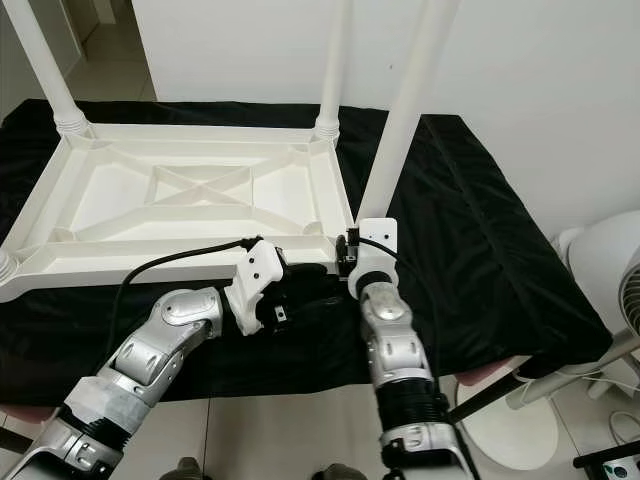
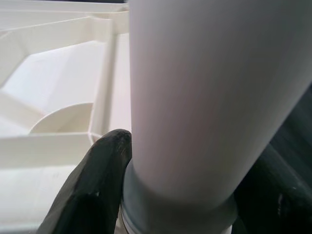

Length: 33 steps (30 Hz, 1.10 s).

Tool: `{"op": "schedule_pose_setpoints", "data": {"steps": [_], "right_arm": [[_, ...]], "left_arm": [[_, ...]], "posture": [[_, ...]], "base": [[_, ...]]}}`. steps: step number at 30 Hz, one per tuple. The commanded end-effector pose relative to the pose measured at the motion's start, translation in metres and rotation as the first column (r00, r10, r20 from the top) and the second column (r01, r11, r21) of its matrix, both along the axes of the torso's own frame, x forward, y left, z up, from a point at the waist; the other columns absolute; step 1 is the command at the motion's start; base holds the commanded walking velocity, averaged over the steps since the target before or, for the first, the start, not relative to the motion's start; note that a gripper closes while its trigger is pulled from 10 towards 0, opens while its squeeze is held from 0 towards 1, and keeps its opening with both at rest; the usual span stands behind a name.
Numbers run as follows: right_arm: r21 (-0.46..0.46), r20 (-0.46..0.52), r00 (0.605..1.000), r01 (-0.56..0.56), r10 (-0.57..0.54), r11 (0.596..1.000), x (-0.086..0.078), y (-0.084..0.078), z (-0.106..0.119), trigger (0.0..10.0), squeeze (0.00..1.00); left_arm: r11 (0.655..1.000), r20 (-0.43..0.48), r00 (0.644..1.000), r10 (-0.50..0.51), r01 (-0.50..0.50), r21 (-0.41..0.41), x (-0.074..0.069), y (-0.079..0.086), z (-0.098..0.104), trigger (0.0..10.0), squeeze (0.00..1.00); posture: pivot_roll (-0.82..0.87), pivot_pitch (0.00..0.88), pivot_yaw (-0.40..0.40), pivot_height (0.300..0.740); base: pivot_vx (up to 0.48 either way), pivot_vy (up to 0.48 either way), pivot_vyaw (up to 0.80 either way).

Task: Building children table

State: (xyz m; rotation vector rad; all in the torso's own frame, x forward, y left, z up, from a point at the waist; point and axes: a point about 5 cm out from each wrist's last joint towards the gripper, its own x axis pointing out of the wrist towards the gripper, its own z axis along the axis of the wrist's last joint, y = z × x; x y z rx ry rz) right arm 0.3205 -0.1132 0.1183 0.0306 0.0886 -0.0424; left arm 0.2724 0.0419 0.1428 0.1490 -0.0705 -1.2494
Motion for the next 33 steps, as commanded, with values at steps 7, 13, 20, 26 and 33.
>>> {"op": "schedule_pose_setpoints", "data": {"steps": [7, 13, 20, 26, 33], "right_arm": [[0.018, -0.027, 1.0, -0.005, 0.005, 1.0, -0.005, 0.006, -0.003, 10.0, 1.0], [0.037, 0.035, 0.999, -0.003, 0.001, 0.999, -0.008, 0.001, 0.004, 10.0, 1.0], [0.044, 0.184, 0.983, -0.004, -0.004, 0.999, -0.022, -0.002, 0.024, 10.0, 1.0], [0.04, 0.224, 0.974, -0.035, 0.025, 0.999, -0.033, -0.006, 0.027, 10.0, 0.0], [0.006, 0.277, 0.957, -0.092, 0.086, 0.996, -0.06, -0.011, 0.024, 10.0, 0.0]], "left_arm": [[0.998, -0.008, 0.998, -0.057, 0.057, 0.021, -0.006, -0.003, -0.002, 10.0, 0.0], [0.998, -0.007, 0.999, -0.053, 0.053, 0.021, -0.005, -0.002, -0.002, 10.0, 0.0], [0.999, -0.008, 0.999, -0.051, 0.051, 0.017, -0.006, -0.002, -0.001, 10.0, 0.0], [0.999, -0.007, 0.999, -0.05, 0.05, 0.016, -0.005, -0.003, -0.001, 10.0, 0.0], [0.999, -0.006, 0.999, -0.038, 0.038, 0.017, -0.004, 0.001, -0.002, 10.0, 0.0]], "posture": [[0.05, 0.0, -0.069, 0.74], [0.05, 0.0, -0.069, 0.74], [0.04, 0.0, -0.073, 0.74], [0.04, 0.0, -0.073, 0.74], [0.04, 0.0, -0.074, 0.74]], "base": [[0.0, 0.0, 0.0], [0.0, 0.0, 0.0], [0.0, 0.0, 0.0], [0.0, 0.0, 0.0], [0.0, 0.0, 0.0]]}}
